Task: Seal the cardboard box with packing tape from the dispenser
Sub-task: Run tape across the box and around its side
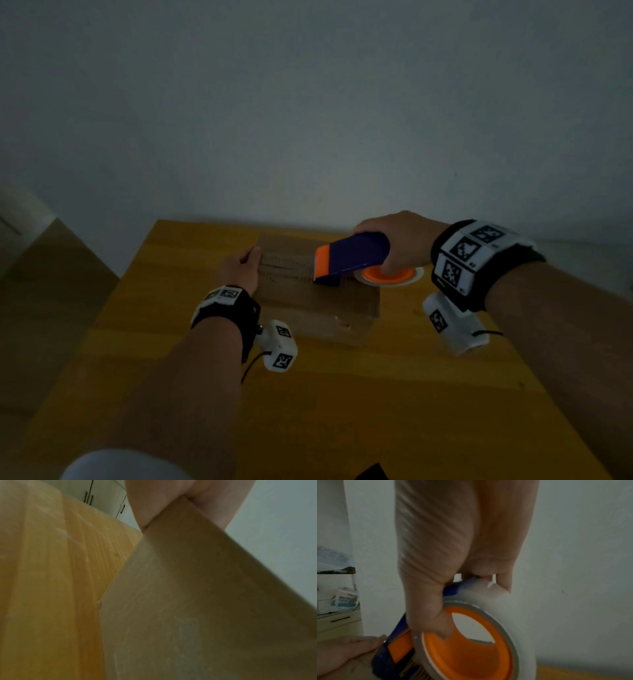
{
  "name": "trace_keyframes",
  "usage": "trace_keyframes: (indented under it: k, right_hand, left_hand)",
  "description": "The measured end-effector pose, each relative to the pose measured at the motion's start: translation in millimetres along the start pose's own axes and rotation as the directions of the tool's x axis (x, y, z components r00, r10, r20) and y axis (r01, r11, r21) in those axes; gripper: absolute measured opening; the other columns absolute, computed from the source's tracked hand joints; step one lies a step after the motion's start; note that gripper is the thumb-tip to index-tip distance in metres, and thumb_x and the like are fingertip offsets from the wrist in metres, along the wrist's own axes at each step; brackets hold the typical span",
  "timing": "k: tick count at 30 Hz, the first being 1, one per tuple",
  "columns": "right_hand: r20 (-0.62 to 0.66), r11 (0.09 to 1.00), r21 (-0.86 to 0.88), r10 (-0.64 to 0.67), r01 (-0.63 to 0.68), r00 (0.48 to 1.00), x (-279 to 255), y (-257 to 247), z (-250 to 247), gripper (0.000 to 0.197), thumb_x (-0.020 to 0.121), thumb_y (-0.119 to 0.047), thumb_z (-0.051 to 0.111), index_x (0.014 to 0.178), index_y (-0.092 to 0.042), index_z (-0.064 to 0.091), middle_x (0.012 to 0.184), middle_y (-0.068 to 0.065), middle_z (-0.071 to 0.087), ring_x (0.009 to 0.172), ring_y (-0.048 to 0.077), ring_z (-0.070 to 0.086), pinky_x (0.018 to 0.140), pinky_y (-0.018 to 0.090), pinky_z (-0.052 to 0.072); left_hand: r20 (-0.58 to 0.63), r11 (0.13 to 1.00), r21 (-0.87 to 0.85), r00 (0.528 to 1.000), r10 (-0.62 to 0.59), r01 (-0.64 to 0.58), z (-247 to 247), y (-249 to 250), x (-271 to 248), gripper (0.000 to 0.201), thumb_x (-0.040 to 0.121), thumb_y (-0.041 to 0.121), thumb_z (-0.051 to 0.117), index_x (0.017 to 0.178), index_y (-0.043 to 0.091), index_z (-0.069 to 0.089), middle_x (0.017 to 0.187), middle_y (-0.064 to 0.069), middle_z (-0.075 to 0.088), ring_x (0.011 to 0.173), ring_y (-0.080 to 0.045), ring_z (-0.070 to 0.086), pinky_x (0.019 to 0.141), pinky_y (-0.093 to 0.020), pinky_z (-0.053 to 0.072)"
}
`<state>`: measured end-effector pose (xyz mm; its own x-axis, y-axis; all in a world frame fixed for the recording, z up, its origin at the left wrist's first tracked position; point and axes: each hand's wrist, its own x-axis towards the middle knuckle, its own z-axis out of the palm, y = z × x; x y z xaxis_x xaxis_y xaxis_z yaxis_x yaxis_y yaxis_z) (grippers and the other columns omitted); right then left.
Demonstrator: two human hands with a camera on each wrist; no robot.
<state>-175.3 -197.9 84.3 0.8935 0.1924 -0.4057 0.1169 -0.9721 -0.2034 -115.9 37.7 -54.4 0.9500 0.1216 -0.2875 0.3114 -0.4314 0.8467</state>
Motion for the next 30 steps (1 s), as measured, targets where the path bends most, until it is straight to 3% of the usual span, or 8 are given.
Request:
trace_keyframes:
  k: [2, 5, 10, 13, 16, 19, 24, 30]
  right_hand:
    - [-0.014, 0.999, 0.038, -0.003, 0.003, 1.000, 3.2, -2.5, -0.8, 0.062, 0.074, -0.015, 0.073, 0.129, -0.026, 0.048, 0.114, -0.003, 0.059, 0.090, 0.013, 0.052, 0.071, 0.024, 0.039]
    - [-0.024, 0.998, 0.060, -0.024, 0.026, 0.999, 13.4, -13.7, -1.5, 0.060, 0.076, -0.016, 0.071, 0.130, -0.025, 0.049, 0.109, -0.005, 0.057, 0.089, 0.014, 0.051, 0.062, 0.019, 0.037]
    - [0.019, 0.999, -0.041, -0.013, 0.014, 1.000, 27.8, -27.6, -4.2, 0.071, 0.079, -0.025, 0.069, 0.143, -0.028, 0.037, 0.136, -0.001, 0.051, 0.105, 0.017, 0.051, 0.078, 0.026, 0.037]
    - [0.049, 0.996, -0.087, 0.007, -0.003, 0.999, 29.6, -27.4, -4.9, 0.078, 0.080, -0.026, 0.068, 0.147, -0.030, 0.029, 0.144, -0.002, 0.045, 0.115, 0.017, 0.049, 0.082, 0.024, 0.035]
    - [0.061, 0.994, -0.104, 0.024, -0.018, 0.998, 29.6, -23.6, -5.8, 0.079, 0.080, -0.027, 0.069, 0.148, -0.030, 0.028, 0.147, -0.001, 0.041, 0.126, 0.020, 0.046, 0.087, 0.023, 0.034]
    - [0.054, 0.995, -0.098, 0.029, -0.024, 0.998, 27.5, -21.4, -5.7, 0.077, 0.081, -0.027, 0.068, 0.147, -0.030, 0.029, 0.146, -0.001, 0.042, 0.126, 0.019, 0.045, 0.086, 0.022, 0.034]
    - [0.039, 0.996, -0.094, 0.003, 0.001, 0.999, 27.1, -24.4, -5.1, 0.074, 0.081, -0.025, 0.068, 0.146, -0.030, 0.032, 0.140, -0.001, 0.048, 0.119, 0.019, 0.050, 0.082, 0.024, 0.035]
    - [0.021, 0.991, -0.116, -0.062, 0.064, 0.998, 30.0, -31.5, -2.5, 0.069, 0.080, -0.028, 0.068, 0.142, -0.030, 0.039, 0.133, -0.001, 0.056, 0.112, 0.019, 0.054, 0.080, 0.025, 0.039]
  left_hand:
    - [0.008, 0.999, 0.034, 1.000, -0.018, 0.017, -6.4, 0.9, 11.1, 0.043, 0.099, 0.036, 0.042, 0.132, 0.013, 0.056, 0.106, -0.003, 0.064, 0.093, -0.031, 0.060, 0.081, -0.031, 0.040]
    - [-0.007, 0.998, 0.055, 1.000, -0.006, 0.006, -18.9, 4.1, 29.7, 0.045, 0.097, 0.036, 0.046, 0.133, 0.010, 0.055, 0.132, -0.014, 0.058, 0.117, -0.037, 0.055, 0.095, -0.038, 0.042]
    - [-0.002, 0.990, 0.139, 1.000, -0.004, 0.004, -24.7, 6.3, 47.3, 0.046, 0.097, 0.037, 0.045, 0.136, 0.013, 0.052, 0.137, -0.014, 0.055, 0.120, -0.036, 0.054, 0.101, -0.044, 0.043]
    - [-0.025, 0.916, 0.354, 0.978, 0.208, -0.187, -23.3, 10.3, 46.2, 0.041, 0.101, 0.024, 0.040, 0.138, 0.012, 0.049, 0.140, -0.016, 0.053, 0.123, -0.035, 0.052, 0.105, -0.044, 0.042]
    - [0.071, 0.780, 0.452, 0.889, 0.453, -0.433, -21.1, 16.5, 41.4, 0.039, 0.100, 0.011, 0.035, 0.135, 0.010, 0.052, 0.145, -0.014, 0.046, 0.134, -0.030, 0.042, 0.114, -0.037, 0.029]
    - [0.235, 0.659, 0.601, 0.888, 0.395, -0.452, -15.1, 16.7, 35.4, 0.043, 0.102, 0.024, 0.030, 0.145, 0.024, 0.037, 0.160, -0.005, 0.020, 0.148, -0.025, 0.016, 0.122, -0.042, 0.012]
    - [0.259, 0.488, 0.786, 0.918, 0.299, -0.380, -1.8, 15.4, 25.8, 0.054, 0.099, 0.047, 0.021, 0.150, 0.039, 0.009, 0.162, 0.000, -0.010, 0.151, -0.023, -0.008, 0.119, -0.051, -0.004]
    - [0.320, 0.541, 0.732, 0.910, 0.264, -0.415, 2.9, 9.6, 28.3, 0.050, 0.099, 0.046, 0.023, 0.148, 0.044, 0.014, 0.163, 0.003, -0.008, 0.150, -0.020, -0.011, 0.120, -0.050, -0.002]
